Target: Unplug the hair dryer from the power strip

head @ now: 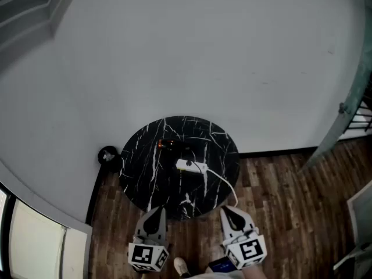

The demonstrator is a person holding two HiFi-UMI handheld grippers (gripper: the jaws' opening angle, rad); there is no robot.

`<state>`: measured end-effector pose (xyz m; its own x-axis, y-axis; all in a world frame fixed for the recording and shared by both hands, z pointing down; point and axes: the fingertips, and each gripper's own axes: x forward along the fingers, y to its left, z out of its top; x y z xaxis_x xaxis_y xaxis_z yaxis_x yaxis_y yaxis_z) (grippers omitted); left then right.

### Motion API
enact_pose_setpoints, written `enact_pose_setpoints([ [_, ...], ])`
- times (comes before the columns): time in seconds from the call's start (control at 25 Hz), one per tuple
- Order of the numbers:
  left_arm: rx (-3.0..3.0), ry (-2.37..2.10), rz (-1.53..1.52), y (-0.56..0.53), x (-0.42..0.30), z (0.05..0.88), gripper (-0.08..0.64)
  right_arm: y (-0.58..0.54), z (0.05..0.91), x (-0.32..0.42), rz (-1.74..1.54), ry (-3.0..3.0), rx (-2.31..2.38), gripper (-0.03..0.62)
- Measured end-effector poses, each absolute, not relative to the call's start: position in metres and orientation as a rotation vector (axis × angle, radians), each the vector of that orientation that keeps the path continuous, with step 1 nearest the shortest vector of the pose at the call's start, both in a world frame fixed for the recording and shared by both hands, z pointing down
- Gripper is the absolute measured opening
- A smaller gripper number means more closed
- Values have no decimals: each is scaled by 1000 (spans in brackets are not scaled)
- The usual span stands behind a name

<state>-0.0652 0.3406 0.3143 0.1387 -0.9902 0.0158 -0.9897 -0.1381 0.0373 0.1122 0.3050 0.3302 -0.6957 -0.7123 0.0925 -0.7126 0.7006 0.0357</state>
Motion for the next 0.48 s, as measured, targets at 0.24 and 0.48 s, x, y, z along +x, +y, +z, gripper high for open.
enact_pose_setpoints([
  [0.24, 2315, -2034, -24, 341, -68, 319, -15, 304, 328, 113, 16, -2809, 1188, -2],
  [0.48, 2317, -2037, -27, 341, -65, 319, -15, 304, 326, 116, 26, -2820, 1195, -2],
])
